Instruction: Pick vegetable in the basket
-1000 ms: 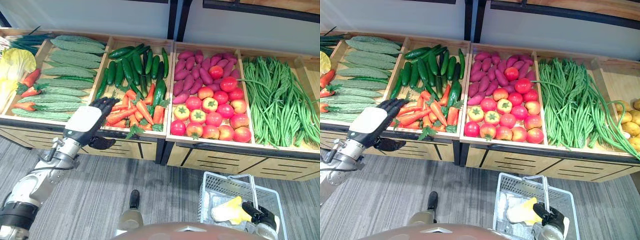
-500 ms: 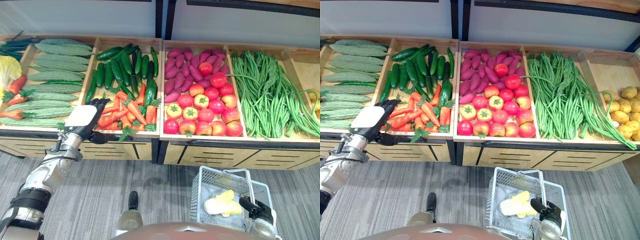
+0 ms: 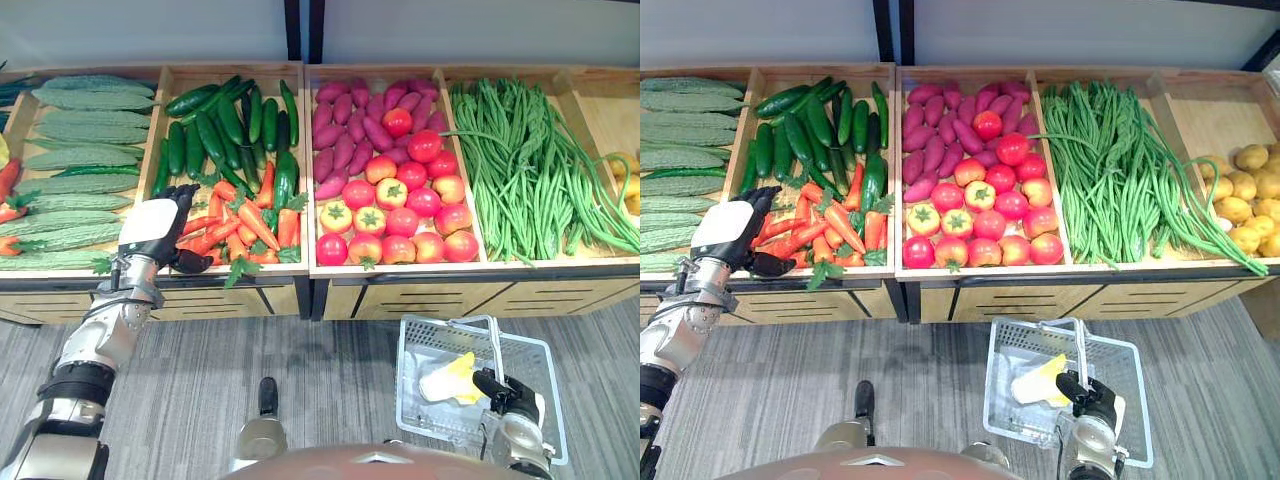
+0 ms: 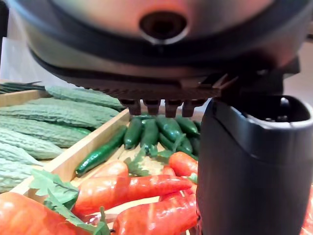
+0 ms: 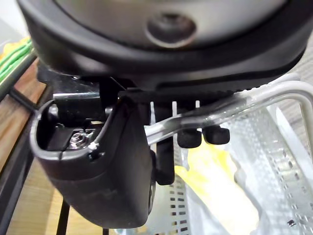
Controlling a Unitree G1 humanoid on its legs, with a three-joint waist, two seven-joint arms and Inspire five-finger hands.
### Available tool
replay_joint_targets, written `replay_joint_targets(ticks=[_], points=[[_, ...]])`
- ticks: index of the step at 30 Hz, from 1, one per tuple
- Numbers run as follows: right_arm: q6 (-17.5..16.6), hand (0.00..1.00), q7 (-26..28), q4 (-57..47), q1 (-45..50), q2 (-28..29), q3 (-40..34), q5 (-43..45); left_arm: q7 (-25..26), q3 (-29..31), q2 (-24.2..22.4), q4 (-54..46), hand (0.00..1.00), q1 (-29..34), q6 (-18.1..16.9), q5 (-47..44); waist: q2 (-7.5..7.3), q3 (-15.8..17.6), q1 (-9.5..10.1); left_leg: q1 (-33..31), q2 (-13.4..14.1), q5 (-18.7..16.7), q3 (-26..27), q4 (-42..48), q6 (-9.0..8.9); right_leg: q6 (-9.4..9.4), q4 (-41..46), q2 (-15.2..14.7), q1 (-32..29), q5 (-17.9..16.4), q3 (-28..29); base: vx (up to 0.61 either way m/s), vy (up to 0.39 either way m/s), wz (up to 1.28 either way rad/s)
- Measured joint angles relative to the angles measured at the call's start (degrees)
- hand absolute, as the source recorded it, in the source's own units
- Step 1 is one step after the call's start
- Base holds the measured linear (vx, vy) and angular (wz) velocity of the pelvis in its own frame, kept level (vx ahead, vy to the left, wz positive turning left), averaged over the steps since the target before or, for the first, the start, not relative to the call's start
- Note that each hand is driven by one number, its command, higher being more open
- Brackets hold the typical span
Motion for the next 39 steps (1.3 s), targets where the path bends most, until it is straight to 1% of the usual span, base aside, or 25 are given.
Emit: replay_joint_targets(ticks=[3,6,8,9,12,14,15,16,18,20,23,28,30,31,32,33,35,37,39], points=[[0.30,0.00,0.00,0.02,0.36,0.00,0.04,0.00,0.03,0.00,-1.05,0.72,1.00,-1.06,0.10,-0.06,0.45,0.27,-0.02,-0.20,0.06,0.13,0.23,-0.05,0.19,0.23,0.10,-0.09,-0.48,0.14,0.38,-0.10,0.006,-0.10],[0.35,0.00,0.00,0.00,0.72,0.00,0.13,-0.01,0.08,0.01,-1.79,0.98,1.00,-1.12,0.13,-0.06,0.92,1.06,-0.07,-0.42,0.33,-0.31,0.62,-0.07,-0.07,0.34,0.20,0.00,-1.06,0.20,1.04,-0.10,0.004,-0.11],[0.36,0.00,0.00,-0.01,0.76,0.00,0.39,-0.03,0.08,0.00,-2.18,1.15,1.00,-1.12,0.28,-0.05,0.99,1.54,0.01,-0.76,0.52,-0.47,1.18,-0.07,0.02,0.31,-0.19,0.09,-1.74,0.16,1.57,-0.12,0.001,-0.14],[0.37,0.00,0.00,-0.02,0.58,0.00,0.48,-0.02,0.09,0.00,-2.20,1.19,1.00,-1.16,0.56,-0.04,1.14,1.63,-0.06,-1.88,0.69,-0.17,1.16,-0.07,0.12,-0.15,-0.20,0.28,-2.91,-0.12,1.66,-0.10,-0.003,-0.07],[0.37,0.00,-0.11,-0.08,0.31,0.00,0.27,0.02,0.14,0.09,-2.20,1.89,1.00,-1.58,1.27,-0.03,0.81,2.87,-0.08,-2.47,0.77,0.15,1.44,-0.06,0.17,-0.21,-0.28,0.35,-3.77,-0.15,2.40,-0.05,-0.003,-0.08],[0.41,0.00,-0.24,-0.08,0.15,0.00,-0.13,0.03,0.74,1.25,-2.17,2.41,1.00,-3.13,1.51,0.00,0.30,3.44,0.28,-2.56,0.63,0.64,1.64,-0.04,0.26,-0.22,-0.27,0.22,-3.98,-0.13,2.80,0.00,-0.001,-0.03],[0.41,0.00,-0.30,-0.09,-0.21,0.00,-0.13,0.02,0.72,1.74,-2.03,2.84,1.00,-3.35,1.40,-0.11,0.13,3.60,0.28,-2.60,0.58,0.63,1.65,-0.04,0.25,-0.24,-0.27,0.19,-4.02,-0.12,2.82,0.03,-0.012,0.00],[0.41,0.00,-0.47,-0.26,-0.25,0.00,-0.21,0.01,0.72,1.79,-1.98,2.84,1.00,-3.35,1.07,-0.10,0.11,3.70,0.67,-2.61,0.52,0.64,1.71,-0.03,0.24,-0.25,-0.27,0.15,-4.04,-0.13,2.84,0.04,-0.015,0.00],[0.41,0.00,-0.53,-0.32,-0.62,0.00,-0.15,-0.01,0.78,1.78,-2.15,2.86,1.00,-3.41,1.05,-0.36,0.17,3.87,1.43,-2.61,0.58,0.65,1.87,-0.02,0.23,-0.21,-0.27,0.19,-4.13,-0.10,2.91,0.02,-0.009,-0.01],[0.41,0.00,-0.54,-0.83,-1.82,0.00,-0.13,-0.06,1.06,1.78,-2.17,2.87,1.00,-3.77,0.89,-0.78,0.54,4.62,1.75,-2.63,0.60,0.65,1.99,-0.02,0.22,-0.24,-0.26,0.22,-4.16,-0.12,2.92,0.00,0.000,0.00],[0.40,0.00,-0.60,-1.63,-3.07,0.00,-0.09,-0.03,1.17,1.86,-2.23,3.13,1.00,-4.51,0.86,-0.88,1.06,4.82,1.91,-3.55,0.59,0.73,2.05,-0.03,0.24,-0.32,-0.19,0.21,-5.17,-0.06,3.04,-0.01,-0.001,0.00],[0.39,0.00,-1.07,-1.75,-4.00,0.00,-0.04,0.00,2.00,2.77,-3.58,5.97,1.00,-6.98,0.89,-0.88,1.00,5.30,2.99,-3.64,0.68,0.74,2.69,-0.04,0.25,-0.81,-0.19,0.20,-5.68,-0.05,3.66,-0.03,0.003,-0.05],[0.39,0.00,-1.27,-1.84,-4.99,0.00,0.16,-0.01,2.96,3.93,-3.99,6.47,1.00,-8.27,1.24,-0.90,0.91,6.62,3.08,-3.83,0.74,0.72,2.89,-0.04,0.26,-0.81,-0.18,0.20,-6.03,-0.01,3.87,-0.05,0.010,-0.08],[0.39,0.00,-1.26,-1.92,-5.56,0.00,0.97,-0.01,4.30,3.93,-4.08,7.79,1.00,-9.92,2.57,-0.35,0.53,7.65,2.90,-3.90,0.75,0.72,3.02,-0.04,0.26,-0.85,-0.15,0.19,-6.24,0.03,4.23,-0.06,0.014,-0.07],[0.39,0.00,-1.25,-1.92,-5.76,0.02,1.50,-0.02,4.68,4.00,-4.07,8.66,1.00,-10.81,3.38,-0.35,0.24,7.92,2.79,-4.19,0.77,0.72,3.12,-0.04,0.26,-0.86,-0.15,0.19,-6.63,0.08,4.36,-0.05,0.022,-0.11],[0.39,0.00,-1.25,-1.92,-6.13,0.05,2.22,-0.02,4.93,4.65,-4.10,9.78,1.00,-12.30,4.73,-0.48,-0.45,8.57,2.56,-4.56,0.75,0.87,3.40,-0.03,0.48,-0.97,-0.24,0.15,-7.09,0.37,4.61,-0.02,0.018,-0.11],[0.40,0.00,-1.25,-1.93,-6.48,0.34,2.23,-0.01,5.52,5.61,-3.94,10.86,1.00,-13.30,5.97,-0.69,-1.61,9.33,1.90,-4.62,0.52,0.93,3.64,0.05,0.58,-1.00,-0.22,-0.05,-7.06,1.00,4.82,0.04,0.013,-0.07],[0.40,0.00,-1.27,-1.93,-6.49,0.34,2.22,-0.02,5.59,5.73,-3.96,11.29,1.00,-13.36,6.28,-0.96,-2.13,9.61,1.51,-4.61,0.45,0.88,3.82,0.22,0.55,-0.93,-0.13,-0.12,-7.21,1.16,5.14,0.06,-0.003,-0.03],[0.41,0.00,-1.43,-1.92,-6.13,0.32,2.19,-0.02,5.71,5.87,-3.56,10.97,1.00,-13.43,6.23,-0.89,-2.04,9.70,1.65,-4.36,0.58,0.90,3.96,0.26,0.55,-0.83,0.04,-0.04,-7.16,1.22,5.57,0.05,-0.017,-0.04]])
